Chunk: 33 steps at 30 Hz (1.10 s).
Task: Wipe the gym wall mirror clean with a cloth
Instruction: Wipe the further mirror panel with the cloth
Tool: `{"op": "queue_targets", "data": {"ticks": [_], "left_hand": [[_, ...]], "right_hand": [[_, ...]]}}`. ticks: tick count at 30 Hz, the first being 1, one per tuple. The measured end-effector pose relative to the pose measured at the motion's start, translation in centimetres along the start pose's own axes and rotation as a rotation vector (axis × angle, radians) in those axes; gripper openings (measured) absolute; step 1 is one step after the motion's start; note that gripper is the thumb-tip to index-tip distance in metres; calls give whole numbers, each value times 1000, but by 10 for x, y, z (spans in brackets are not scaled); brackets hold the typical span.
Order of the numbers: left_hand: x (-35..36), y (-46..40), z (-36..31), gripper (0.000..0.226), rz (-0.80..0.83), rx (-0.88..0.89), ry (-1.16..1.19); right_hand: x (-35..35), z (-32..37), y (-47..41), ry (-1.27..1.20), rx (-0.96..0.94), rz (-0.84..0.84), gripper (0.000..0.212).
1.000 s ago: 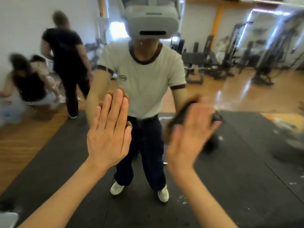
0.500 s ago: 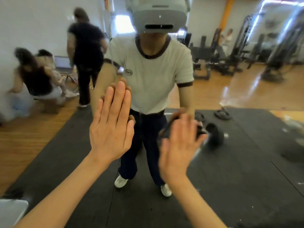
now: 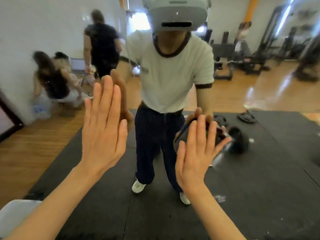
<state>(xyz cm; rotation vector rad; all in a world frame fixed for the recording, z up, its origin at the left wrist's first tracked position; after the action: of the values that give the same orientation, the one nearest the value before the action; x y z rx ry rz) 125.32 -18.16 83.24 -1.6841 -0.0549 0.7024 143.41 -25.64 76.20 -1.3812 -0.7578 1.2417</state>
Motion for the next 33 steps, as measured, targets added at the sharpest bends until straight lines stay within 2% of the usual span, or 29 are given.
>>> {"op": "queue_targets", "data": {"ticks": [4, 7, 9, 11, 14, 16, 19, 22, 24, 28, 30, 31, 33], "left_hand": [[-19, 5, 34, 61, -53, -64, -41], [-17, 4, 40, 62, -44, -24, -55], [-16, 5, 42, 64, -44, 6, -59], [-14, 7, 43, 67, -55, 29, -53], [-11, 7, 43, 71, -66, 44, -41], [-10, 7, 44, 71, -72, 50, -34], [-9, 9, 45, 67, -80, 73, -44], [-10, 8, 46, 63, -85, 76, -49], [-11, 8, 46, 68, -75, 78, -43], [-11, 8, 45, 70, -74, 71, -38], [-11, 7, 44, 70, -65, 69, -44], [-11, 8, 45, 69, -63, 75, -48], [-10, 8, 46, 68, -66, 86, -46]], "right_hand": [[8, 69, 3, 51, -353, 38, 58], [6, 29, -4, 96, -508, -14, 61], [-3, -27, -5, 101, -388, -32, 56], [-12, -68, -2, 78, -183, -7, 54], [-13, -45, -7, 67, 48, 8, 53], [-2, 13, -15, 97, -4, 5, 57], [14, 107, -11, 84, -323, 33, 62], [15, 110, -14, 72, -506, 3, 67], [5, 66, -22, 74, -469, -30, 66], [-11, -14, -28, 46, -81, -18, 53], [-9, 6, -35, 41, 95, -21, 50], [-5, 30, -40, 54, 97, -20, 49], [5, 92, -49, 65, -61, -7, 53]]}}
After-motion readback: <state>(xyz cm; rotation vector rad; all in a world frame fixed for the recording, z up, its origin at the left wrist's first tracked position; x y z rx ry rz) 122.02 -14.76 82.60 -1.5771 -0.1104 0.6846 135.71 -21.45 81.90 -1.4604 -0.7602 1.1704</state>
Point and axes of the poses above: each hand's wrist, its own y-axis away from the middle knuckle, its own x-axis out of the palm, z = x × y, the point moved 4 cm from there along -y, towards the middle knuckle, and after that the axes turned 14 degrees about y, right-handed, at the moved point
